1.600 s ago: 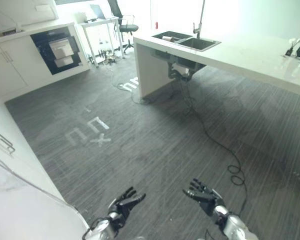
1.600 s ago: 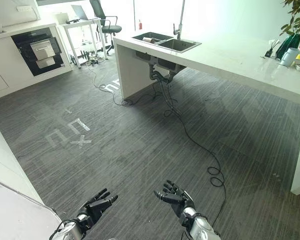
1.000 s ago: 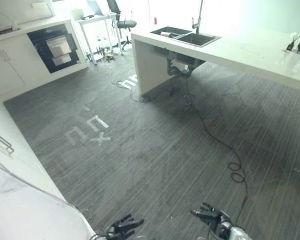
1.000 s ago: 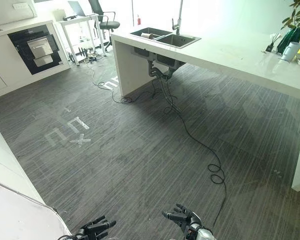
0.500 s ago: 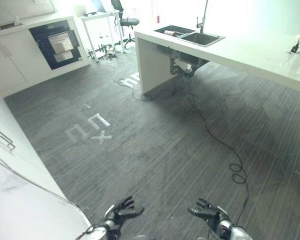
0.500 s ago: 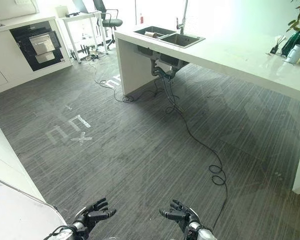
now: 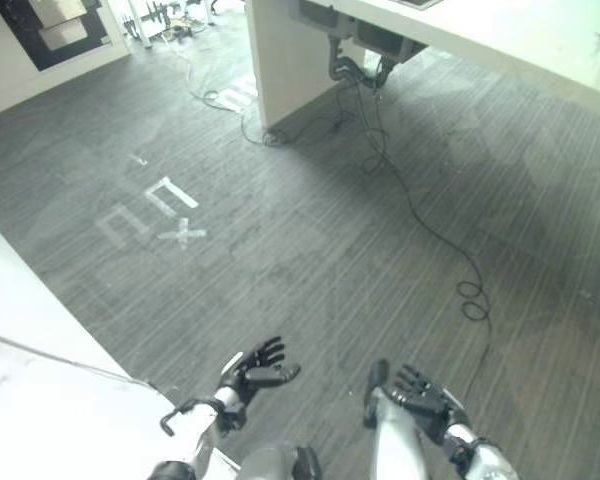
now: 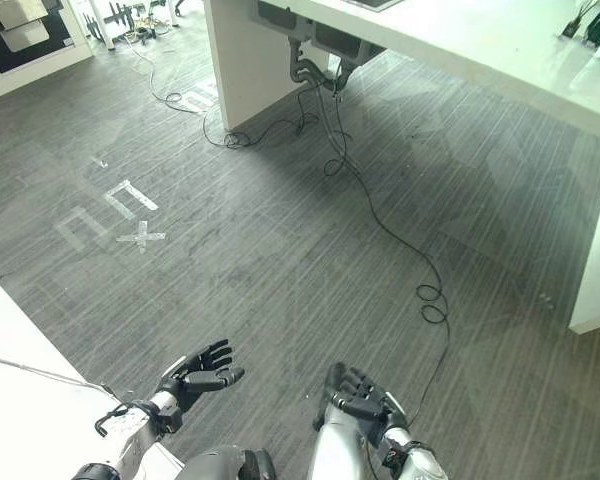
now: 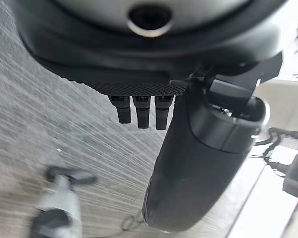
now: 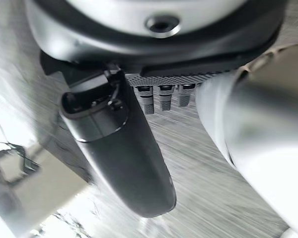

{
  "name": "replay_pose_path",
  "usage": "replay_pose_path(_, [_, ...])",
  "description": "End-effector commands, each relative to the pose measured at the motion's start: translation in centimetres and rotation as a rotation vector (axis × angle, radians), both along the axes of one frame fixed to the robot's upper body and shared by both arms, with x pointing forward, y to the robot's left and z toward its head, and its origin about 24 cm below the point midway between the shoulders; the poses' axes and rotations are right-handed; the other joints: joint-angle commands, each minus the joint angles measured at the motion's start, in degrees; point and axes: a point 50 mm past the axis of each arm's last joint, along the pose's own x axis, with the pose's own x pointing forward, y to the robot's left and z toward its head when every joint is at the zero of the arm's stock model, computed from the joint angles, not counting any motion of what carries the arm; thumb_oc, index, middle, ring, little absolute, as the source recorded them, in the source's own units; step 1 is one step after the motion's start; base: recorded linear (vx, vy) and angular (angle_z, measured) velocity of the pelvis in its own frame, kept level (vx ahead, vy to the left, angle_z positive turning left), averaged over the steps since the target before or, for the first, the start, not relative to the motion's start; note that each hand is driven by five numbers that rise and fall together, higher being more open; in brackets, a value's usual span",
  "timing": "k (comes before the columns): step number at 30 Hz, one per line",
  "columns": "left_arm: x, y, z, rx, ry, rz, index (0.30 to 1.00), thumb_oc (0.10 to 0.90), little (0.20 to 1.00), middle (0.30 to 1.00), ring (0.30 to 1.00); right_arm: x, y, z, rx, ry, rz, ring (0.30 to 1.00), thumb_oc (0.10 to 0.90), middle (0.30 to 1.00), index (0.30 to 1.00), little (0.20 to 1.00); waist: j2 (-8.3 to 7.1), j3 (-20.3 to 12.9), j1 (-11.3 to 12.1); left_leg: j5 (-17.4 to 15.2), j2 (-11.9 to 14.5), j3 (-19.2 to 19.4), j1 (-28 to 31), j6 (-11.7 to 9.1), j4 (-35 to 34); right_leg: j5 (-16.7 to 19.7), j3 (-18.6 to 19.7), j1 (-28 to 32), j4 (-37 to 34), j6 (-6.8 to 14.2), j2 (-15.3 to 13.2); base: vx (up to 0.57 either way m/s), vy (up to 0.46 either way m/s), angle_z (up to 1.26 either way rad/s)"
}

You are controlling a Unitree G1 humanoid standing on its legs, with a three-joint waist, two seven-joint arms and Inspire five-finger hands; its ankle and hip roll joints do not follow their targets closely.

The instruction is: Place the dishes in the dishwasher.

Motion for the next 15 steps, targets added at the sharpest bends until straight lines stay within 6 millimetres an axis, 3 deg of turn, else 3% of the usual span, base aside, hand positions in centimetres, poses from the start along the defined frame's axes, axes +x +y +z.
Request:
replay_pose_path(1, [1.7,0.6,2.9,0.050,-0.161,-0.033,0.900,0.800,0.900,0.900,0.900,1.7,0.7,0.8,0.004,-0.057,0.047,0.900,0.800,0.900,0.900,0.900,0.92,-4.60,2.58,2.33,3.46,-1.13,10.00,-1.75,-12.04,0.94,-1.50,10.49,-2.91,5.19,1.18,0.39,-0.234,-0.17])
replay_pose_path(2, [1.7,0.6,2.9,0.050,-0.161,-0.033,0.900,0.800,0.900,0.900,0.900,1.7,0.7,0.8,0.004,-0.057,0.047,0.900,0.800,0.900,0.900,0.900,0.92,-4.60,2.58,2.33,3.46,-1.13,10.00,-1.75,-12.04,0.94,-1.50,10.49,-2.91,5.19,1.18,0.57,-0.321,-0.23])
replay_pose_path(3, [1.4,0.6,2.4,0.059,-0.129,-0.007,0.900,0.800,0.900,0.900,0.900,2.3,1.1,1.1,-0.015,-0.062,0.083,0.900,0.800,0.900,0.900,0.900,1.42,-5.96,2.21,1.22,4.83,-0.37,11.99,-2.98,-9.84,-1.30,-1.84,11.94,-2.91,3.30,4.02,0.48,-0.206,-0.07])
replay_pose_path(4, [1.1,0.7,2.2,0.055,-0.121,0.003,0.900,0.800,0.900,0.900,0.900,2.5,1.2,1.2,-0.023,-0.061,0.096,0.900,0.800,0.900,0.900,0.900,1.72,-6.39,2.16,1.85,5.32,-0.18,12.26,-3.58,-8.68,-1.92,-2.22,12.26,-2.91,2.55,4.82,0.70,-0.280,0.28])
replay_pose_path(5, [0.5,0.8,1.6,0.032,-0.100,0.045,0.900,0.800,0.900,0.900,0.900,2.8,1.2,1.3,-0.054,-0.053,0.155,0.900,0.800,0.900,0.900,0.900,2.32,-7.72,2.18,6.44,6.51,0.39,12.28,-6.05,-3.23,-4.24,-3.38,13.15,-2.91,0.40,7.02,0.42,-0.140,0.29])
replay_pose_path(7, [-0.1,0.8,1.1,-0.009,-0.090,0.097,0.900,0.800,0.900,0.900,0.900,2.9,0.8,1.5,-0.105,-0.040,0.220,0.900,0.800,0.900,0.900,0.900,2.31,-8.79,2.59,13.13,7.40,1.48,8.95,-9.16,6.51,-7.75,-4.41,14.60,-2.91,-2.22,8.78,0.42,-0.164,-0.54])
replay_pose_path(8, [-0.2,0.8,0.9,-0.020,-0.087,0.115,0.900,0.800,0.900,0.900,0.900,2.9,0.5,1.5,-0.124,-0.035,0.233,0.900,0.800,0.900,0.900,0.900,3.11,-8.94,2.75,13.82,9.07,1.54,7.32,-10.61,10.34,-9.59,-4.62,15.62,-2.91,-2.75,10.19,0.37,-0.227,-1.43])
replay_pose_path(9, [0.3,0.3,1.1,-0.040,-0.095,0.114,0.900,0.800,0.900,0.900,0.900,3.3,-0.5,2.0,-0.155,-0.045,0.225,0.900,0.800,0.900,0.900,0.900,2.99,-7.89,3.63,13.64,9.62,1.42,-1.17,-10.09,14.81,-11.68,-5.20,17.52,-2.91,-4.25,10.90,0.24,-0.166,-1.08])
replay_pose_path(10, [0.4,-0.1,1.1,-0.041,-0.101,0.103,0.900,0.800,0.900,0.900,0.900,3.5,-0.6,2.1,-0.154,-0.057,0.217,0.900,0.800,0.900,0.900,0.900,2.29,-7.41,4.06,14.13,7.18,1.70,-2.79,-8.46,11.10,-10.94,-4.89,17.28,-2.91,-4.14,10.09,0.24,-0.137,-0.74])
replay_pose_path(11, [0.5,-0.2,1.1,-0.035,-0.103,0.100,0.900,0.800,0.900,0.900,0.900,3.7,-0.4,2.2,-0.153,-0.067,0.216,0.900,0.800,0.900,0.900,0.900,3.13,-7.00,4.25,13.18,8.72,2.37,-2.51,-8.80,6.51,-12.21,-4.62,18.34,-2.91,-3.42,11.32,0.17,-0.022,-0.10])
replay_pose_path(12, [0.6,-0.4,1.3,-0.030,-0.106,0.105,0.900,0.800,0.900,0.900,0.900,3.9,-0.2,2.3,-0.154,-0.077,0.212,0.900,0.800,0.900,0.900,0.900,2.92,-6.60,4.14,12.86,9.64,4.20,-2.00,-8.16,2.19,-12.55,-4.39,18.62,-2.91,-3.01,11.28,0.21,-0.011,-0.03])
replay_pose_path(14, [1.0,-0.5,1.5,-0.025,-0.108,0.111,0.900,0.800,0.900,0.900,0.900,3.9,0.2,2.3,-0.156,-0.082,0.180,0.900,0.800,0.900,0.900,0.900,2.78,-6.45,3.91,16.46,11.93,7.44,-2.75,-8.48,-7.26,-13.79,-4.18,19.93,-2.91,-2.69,11.16,0.15,0.023,0.09])
replay_pose_path(15, [1.1,-0.6,1.5,-0.025,-0.108,0.108,0.900,0.800,0.900,0.900,0.900,3.9,0.2,2.2,-0.157,-0.082,0.168,0.900,0.800,0.900,0.900,0.900,2.72,-6.44,4.01,17.13,12.09,7.52,-3.02,-8.59,-8.68,-14.03,-4.04,20.24,-2.91,-2.58,11.12,0.15,0.034,-0.03])
